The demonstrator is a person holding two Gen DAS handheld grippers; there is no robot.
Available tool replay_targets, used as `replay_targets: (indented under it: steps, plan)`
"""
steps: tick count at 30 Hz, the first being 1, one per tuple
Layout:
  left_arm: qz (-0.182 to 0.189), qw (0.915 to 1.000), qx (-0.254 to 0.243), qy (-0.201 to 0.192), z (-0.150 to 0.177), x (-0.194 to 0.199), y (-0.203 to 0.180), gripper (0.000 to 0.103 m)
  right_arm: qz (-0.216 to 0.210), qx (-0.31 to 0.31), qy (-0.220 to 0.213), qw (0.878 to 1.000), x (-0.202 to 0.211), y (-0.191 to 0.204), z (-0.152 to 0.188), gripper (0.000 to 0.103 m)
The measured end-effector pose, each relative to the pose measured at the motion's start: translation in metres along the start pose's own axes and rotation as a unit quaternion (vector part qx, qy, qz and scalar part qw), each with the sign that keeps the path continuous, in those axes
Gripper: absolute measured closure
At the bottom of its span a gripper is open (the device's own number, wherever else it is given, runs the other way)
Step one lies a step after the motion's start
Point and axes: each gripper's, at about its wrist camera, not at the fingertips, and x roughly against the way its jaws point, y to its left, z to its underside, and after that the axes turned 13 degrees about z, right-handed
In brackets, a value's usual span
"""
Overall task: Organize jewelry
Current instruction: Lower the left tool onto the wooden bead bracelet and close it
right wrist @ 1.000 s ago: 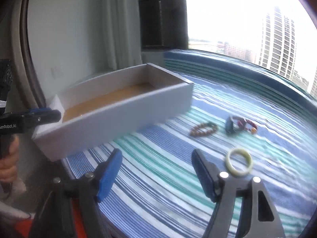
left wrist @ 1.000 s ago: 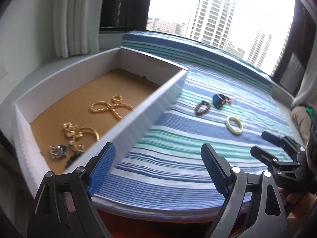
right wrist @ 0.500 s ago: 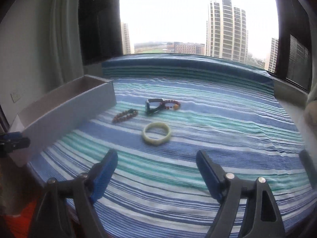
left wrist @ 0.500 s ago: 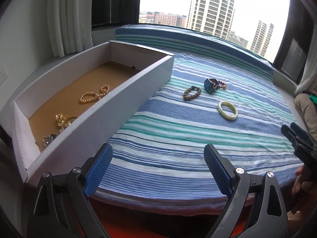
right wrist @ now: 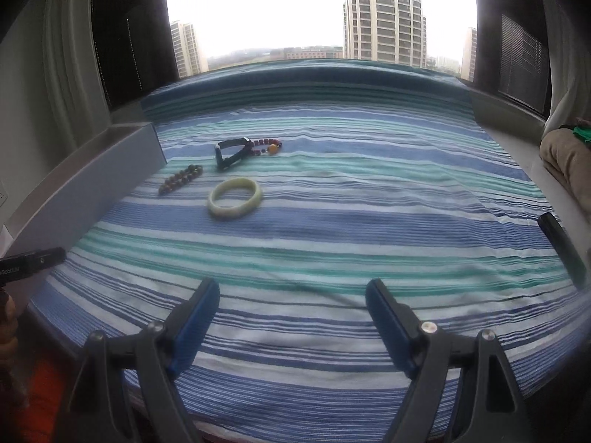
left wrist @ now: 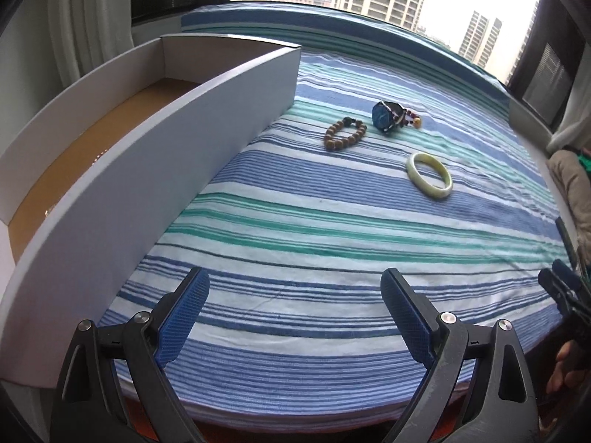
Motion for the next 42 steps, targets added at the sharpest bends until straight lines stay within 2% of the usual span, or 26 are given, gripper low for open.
replay_targets:
  steps: [3, 8, 10, 12, 15, 17, 21, 23, 24, 26, 27, 28, 29, 33, 37, 42]
  plan:
    - [0.019, 0.9997, 0.003, 0.014, -0.023, -0.006, 0.004, 0.008, -0.006, 0.014, 0.013, 1.000, -0.008, 0.012, 0.000, 0.020]
    - [0.079, 0.9942, 0.056, 0.046, -0.075, -0.028, 0.017, 0.006, -0.033, 0.026, 0.007, 0.999, -0.007, 0.028, -0.005, 0.020]
    - [0.077, 0.9943, 0.052, 0.053, -0.094, -0.047, 0.013, 0.006, -0.038, 0.029, 0.005, 0.999, -0.006, 0.032, -0.006, 0.020]
    - [0.065, 0.9953, 0.030, 0.065, -0.113, -0.072, 0.004, 0.006, -0.043, 0.029, 0.004, 0.999, -0.003, 0.033, -0.003, 0.020]
    - [0.068, 0.9951, -0.006, 0.072, -0.136, -0.112, -0.007, 0.007, -0.044, 0.027, 0.006, 0.999, 0.001, 0.029, 0.002, 0.020]
    - [0.063, 0.9957, -0.010, 0.068, -0.148, -0.135, -0.008, 0.010, -0.041, 0.025, 0.008, 0.999, 0.004, 0.023, 0.006, 0.020]
    - [0.019, 0.9987, -0.004, 0.048, -0.161, -0.171, 0.000, 0.024, -0.031, 0.012, 0.018, 0.999, 0.007, 0.006, 0.015, 0.020]
    - [0.011, 0.9987, 0.001, 0.050, -0.159, -0.184, 0.004, 0.032, -0.028, 0.003, 0.025, 0.999, 0.006, -0.002, 0.018, 0.020]
    - [0.012, 0.9985, 0.001, 0.054, -0.156, -0.189, 0.005, 0.039, -0.026, -0.002, 0.029, 0.999, 0.005, -0.006, 0.019, 0.020]
    - [-0.008, 0.9985, -0.025, 0.047, -0.150, -0.191, 0.000, 0.050, -0.021, -0.009, 0.034, 0.999, 0.003, -0.012, 0.021, 0.020]
    - [-0.019, 0.9977, -0.042, 0.050, -0.147, -0.191, -0.003, 0.065, -0.020, -0.012, 0.036, 0.999, 0.002, -0.014, 0.021, 0.020]
    - [-0.024, 0.9969, -0.058, 0.048, -0.144, -0.190, -0.005, 0.086, -0.020, -0.015, 0.037, 0.999, 0.000, -0.015, 0.021, 0.020]
    - [-0.012, 0.9966, -0.065, 0.050, -0.141, -0.187, -0.006, 0.092, -0.021, -0.017, 0.038, 0.999, 0.000, -0.015, 0.020, 0.020]
    - [0.020, 0.9969, -0.048, 0.059, -0.123, -0.167, 0.004, 0.094, -0.030, -0.018, 0.033, 0.999, 0.000, -0.010, 0.012, 0.020]
    - [0.043, 0.9967, -0.034, 0.061, -0.090, -0.132, 0.018, 0.094, -0.038, -0.011, 0.027, 0.999, 0.003, -0.002, 0.007, 0.020]
    - [0.053, 0.9964, 0.024, 0.062, -0.039, -0.093, 0.043, 0.093, -0.050, -0.001, 0.038, 0.998, -0.003, 0.009, 0.004, 0.020]
